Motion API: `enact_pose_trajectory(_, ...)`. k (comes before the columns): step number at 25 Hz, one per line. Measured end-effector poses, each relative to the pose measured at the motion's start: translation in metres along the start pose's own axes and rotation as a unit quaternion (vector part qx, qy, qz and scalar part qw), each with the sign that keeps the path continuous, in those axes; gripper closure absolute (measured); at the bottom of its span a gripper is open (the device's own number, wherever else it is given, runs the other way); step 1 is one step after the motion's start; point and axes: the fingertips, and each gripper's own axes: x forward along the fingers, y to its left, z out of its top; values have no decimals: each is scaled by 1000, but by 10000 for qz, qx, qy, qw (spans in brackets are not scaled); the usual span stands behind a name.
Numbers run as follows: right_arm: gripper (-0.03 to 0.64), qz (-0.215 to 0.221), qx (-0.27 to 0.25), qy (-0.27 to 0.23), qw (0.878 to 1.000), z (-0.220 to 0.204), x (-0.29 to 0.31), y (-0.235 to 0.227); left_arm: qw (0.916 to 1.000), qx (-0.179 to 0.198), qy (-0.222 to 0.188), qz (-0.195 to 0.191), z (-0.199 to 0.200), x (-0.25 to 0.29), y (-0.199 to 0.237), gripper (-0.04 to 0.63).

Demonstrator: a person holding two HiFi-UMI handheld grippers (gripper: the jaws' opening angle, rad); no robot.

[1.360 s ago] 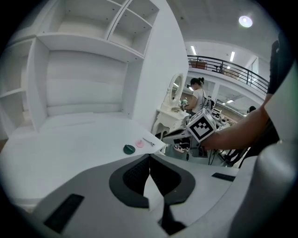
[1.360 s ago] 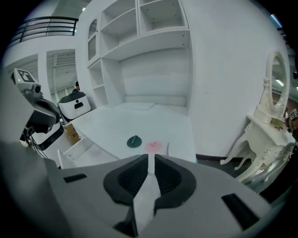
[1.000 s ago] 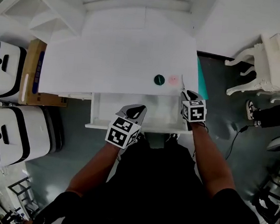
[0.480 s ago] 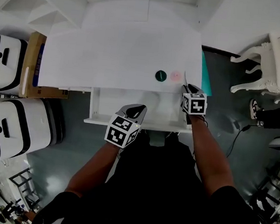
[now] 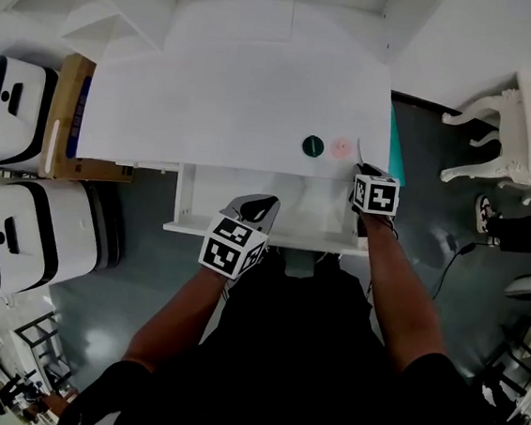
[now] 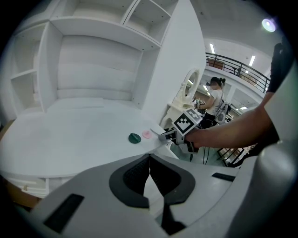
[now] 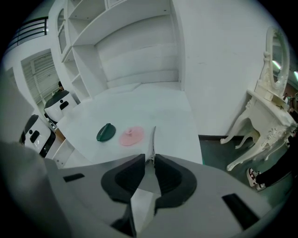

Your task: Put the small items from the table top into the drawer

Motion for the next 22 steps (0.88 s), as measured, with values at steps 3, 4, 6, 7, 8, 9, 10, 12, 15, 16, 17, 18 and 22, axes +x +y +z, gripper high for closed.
enact_pose_trajectory(3, 538, 8, 46, 43, 10000, -1, 0, 0, 10000, -1, -16, 1, -1, -1, 2, 584)
enact_pose_trajectory(4, 538, 6, 60, 52, 10000, -1, 0, 0, 10000, 7, -18, 4, -1, -2, 2, 584)
enact_pose_trajectory(6, 538, 3, 91, 44, 9999, -1, -1, 0, 10000, 30, -27, 11, -1, -2, 4, 584)
enact_pose_trajectory(7, 538, 3, 103, 28, 9999, 0, -2, 0, 10000, 43, -35, 16, 0, -3, 5, 584)
enact_pose_trajectory(8, 539, 4, 112, 11, 9999, 0, -4, 1, 10000, 52, -41, 22, 0, -3, 6, 584)
enact_pose_trajectory(9, 540, 7, 120, -6, 9999, 1, -6, 1, 10000, 57, -46, 26, 1, -4, 7, 584)
enact_pose_trajectory(10, 540, 14, 128, -23, 9999, 1, -8, 1, 10000, 58, -50, 26, 1, -4, 7, 584)
enact_pose_trajectory(12, 540, 39, 150, -55, 9999, -1, -14, 2, 10000, 54, -61, 12, 0, -4, 7, 584)
enact_pose_trajectory(15, 540, 81, 196, -103, 9997, -5, -22, 5, 10000, 71, -67, -19, -3, -4, 5, 584)
enact_pose_trajectory(16, 540, 97, 210, -125, 9997, -6, -26, 7, 9999, 83, -64, -24, -4, -3, 5, 584)
enact_pose_trajectory(17, 540, 127, 233, -146, 9995, -8, -29, 9, 9999, 94, -56, -24, -6, -2, 4, 584)
enact_pose_trajectory(18, 540, 176, 264, -164, 9994, -11, -32, 11, 9999, 98, -40, -18, -8, 0, 5, 584)
enact_pose_trajectory(22, 540, 399, 253, -202, 9987, -22, -46, 28, 9999, 84, 76, 14, -19, 7, 9, 584)
